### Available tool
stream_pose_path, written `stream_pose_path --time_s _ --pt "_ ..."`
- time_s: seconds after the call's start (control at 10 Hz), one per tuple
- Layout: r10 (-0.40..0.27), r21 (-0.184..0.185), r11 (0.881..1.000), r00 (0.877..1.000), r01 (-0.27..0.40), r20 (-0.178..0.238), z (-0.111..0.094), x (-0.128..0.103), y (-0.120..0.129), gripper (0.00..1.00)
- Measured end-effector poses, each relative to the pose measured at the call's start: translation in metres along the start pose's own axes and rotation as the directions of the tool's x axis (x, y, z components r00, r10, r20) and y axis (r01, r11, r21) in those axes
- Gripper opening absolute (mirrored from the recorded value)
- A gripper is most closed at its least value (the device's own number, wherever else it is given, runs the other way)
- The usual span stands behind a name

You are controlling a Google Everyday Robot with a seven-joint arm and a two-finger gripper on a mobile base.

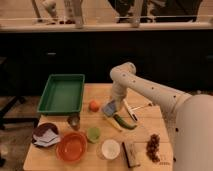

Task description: Place sponge in tray

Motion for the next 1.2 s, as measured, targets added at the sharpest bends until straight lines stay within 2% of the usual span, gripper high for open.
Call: stream_pose_path --time_s 0.7,1.0,1.2 --pt "0.001 0.006 1.0 1.0 -0.001 0.004 0.001 0.001 0.0 0.0" --pt "-0.043 0.013 0.999 0.999 0.043 0.008 0.008 -0.009 -0.033 0.0" --pt "-0.091 0.008 0.996 0.996 0.091 0.007 0.011 -0.019 -0.066 0.0"
